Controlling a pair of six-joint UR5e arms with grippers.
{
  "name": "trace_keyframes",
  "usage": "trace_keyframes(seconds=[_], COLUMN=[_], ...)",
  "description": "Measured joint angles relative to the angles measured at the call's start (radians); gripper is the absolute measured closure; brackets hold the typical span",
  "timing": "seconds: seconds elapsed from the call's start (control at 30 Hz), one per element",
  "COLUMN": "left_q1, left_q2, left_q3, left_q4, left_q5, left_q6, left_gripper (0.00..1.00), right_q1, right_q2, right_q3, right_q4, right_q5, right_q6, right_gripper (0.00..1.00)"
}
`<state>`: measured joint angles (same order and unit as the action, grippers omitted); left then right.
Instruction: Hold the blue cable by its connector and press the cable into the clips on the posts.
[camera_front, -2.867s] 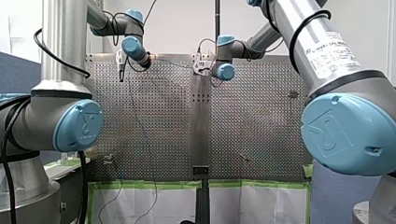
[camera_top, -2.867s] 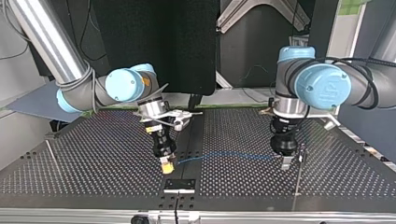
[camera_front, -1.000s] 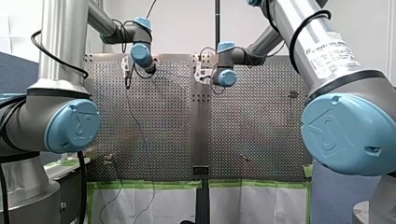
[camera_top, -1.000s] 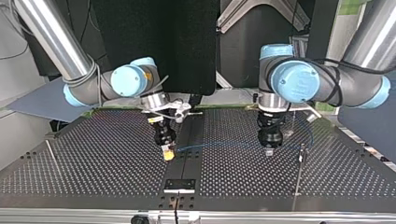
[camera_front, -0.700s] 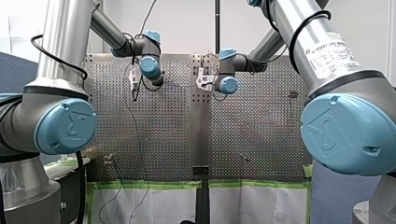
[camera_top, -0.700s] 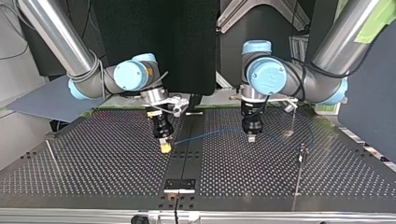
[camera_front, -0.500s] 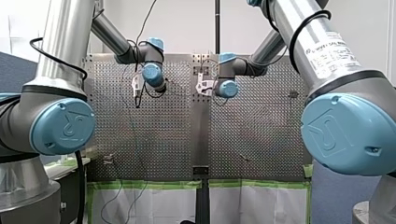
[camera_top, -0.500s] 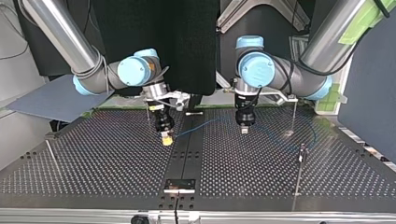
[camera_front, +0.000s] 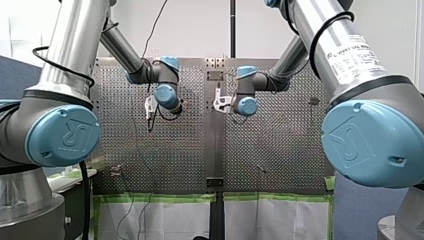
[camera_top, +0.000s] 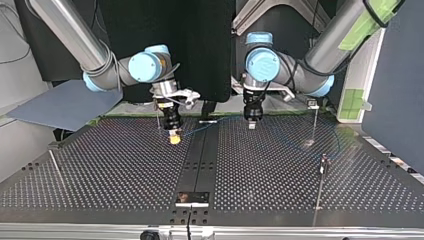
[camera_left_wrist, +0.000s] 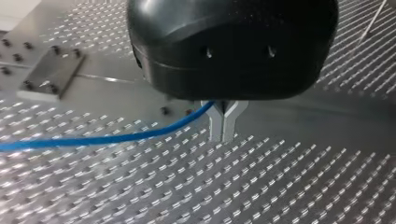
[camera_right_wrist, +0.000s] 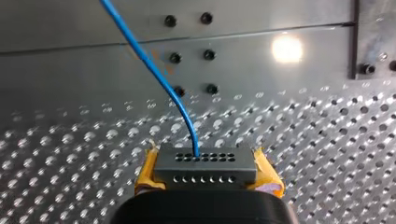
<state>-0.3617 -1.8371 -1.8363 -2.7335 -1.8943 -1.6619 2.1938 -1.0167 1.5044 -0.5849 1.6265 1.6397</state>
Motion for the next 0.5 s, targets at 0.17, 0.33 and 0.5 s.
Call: trace_keyframes(seconds=[0.17, 0.33, 0.5], left_q1=[-0.017, -0.03, -0.059], left_q2=[-0.045, -0.087, -0.128], left_q3=[-0.021, -0.025, -0.025], left_q4=[0.045, 0.087, 0.128], left_q5=[-0.002, -0.001, -0.011], left_q6=[-0.012, -0.012, -0.017], left_gripper=[1.0, 1.0, 1.0], right_q1=[0.0, 0.001, -0.001], right_q2=[0.001, 0.003, 0.023], right_q3=[0.04, 0.081, 0.124], right_q4=[-0.04, -0.081, -0.124], right_q5=[0.011, 0.026, 0.04], right_q6=[-0.002, -0.001, -0.006], right_gripper=[1.0, 1.0, 1.0])
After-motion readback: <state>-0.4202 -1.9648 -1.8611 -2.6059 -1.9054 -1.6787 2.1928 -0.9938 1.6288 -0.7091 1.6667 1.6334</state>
